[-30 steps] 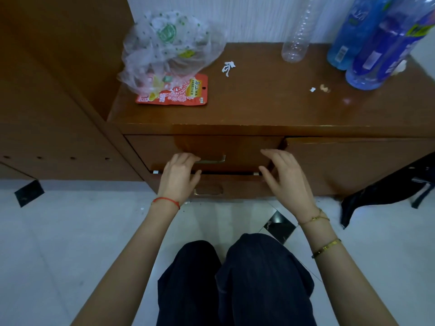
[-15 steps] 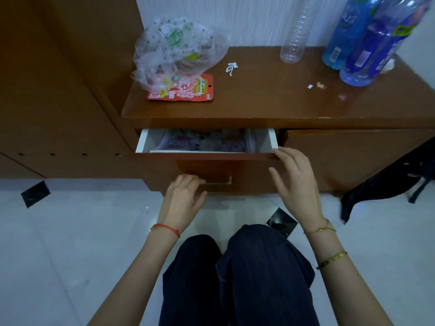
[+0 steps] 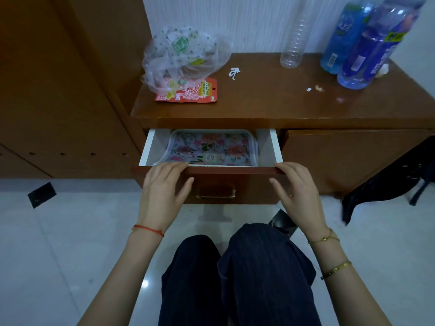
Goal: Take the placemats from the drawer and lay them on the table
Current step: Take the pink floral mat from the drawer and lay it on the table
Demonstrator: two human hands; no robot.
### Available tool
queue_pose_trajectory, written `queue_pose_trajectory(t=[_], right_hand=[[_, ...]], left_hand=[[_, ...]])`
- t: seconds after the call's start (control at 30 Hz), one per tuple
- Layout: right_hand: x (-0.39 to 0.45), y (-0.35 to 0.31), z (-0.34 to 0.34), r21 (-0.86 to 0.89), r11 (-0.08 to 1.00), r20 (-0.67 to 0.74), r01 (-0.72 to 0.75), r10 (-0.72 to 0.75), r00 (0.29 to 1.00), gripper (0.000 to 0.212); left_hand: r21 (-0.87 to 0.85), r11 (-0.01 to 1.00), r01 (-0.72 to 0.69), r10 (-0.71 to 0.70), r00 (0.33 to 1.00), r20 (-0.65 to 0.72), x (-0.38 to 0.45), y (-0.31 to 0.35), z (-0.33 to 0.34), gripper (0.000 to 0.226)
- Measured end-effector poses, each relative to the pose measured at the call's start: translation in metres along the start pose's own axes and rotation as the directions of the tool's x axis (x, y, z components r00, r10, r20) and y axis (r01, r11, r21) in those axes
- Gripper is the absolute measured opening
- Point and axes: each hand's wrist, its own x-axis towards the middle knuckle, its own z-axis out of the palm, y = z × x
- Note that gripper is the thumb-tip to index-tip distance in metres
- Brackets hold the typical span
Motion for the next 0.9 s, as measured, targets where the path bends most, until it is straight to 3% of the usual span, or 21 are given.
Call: queue_pose_trajectory(t=[0.3, 0.57, 0.77, 0.9], right_hand=[[-0.024, 0.000, -0.007, 0.020, 1.000, 0.003, 0.014, -0.015, 1.000, 0.034], [-0.013, -0.005, -0.011, 0.065, 0.998, 0.011, -0.024, 0.023, 1.000, 0.038], [0.032, -0.032, -0.027, 0.166, 0.983, 0.130, -0.079, 0.058, 0.990, 0.038], [0.058, -0.046, -0.033, 0.183, 0.967, 0.266, -0.178, 0.126, 0.956, 0.035]], left_hand=[[-0.025, 0.999, -0.043, 0.043, 0.999, 0.028, -0.024, 0.001, -0.012, 0.033], [-0.067, 0.998, 0.012, -0.010, 0.999, 0.031, -0.012, -0.001, -0.015, 0.031], [-0.072, 0.978, 0.194, -0.182, 0.972, 0.147, 0.029, -0.002, -0.031, 0.032], [-0.029, 0.932, 0.362, -0.332, 0.881, 0.336, 0.052, 0.001, -0.040, 0.039]])
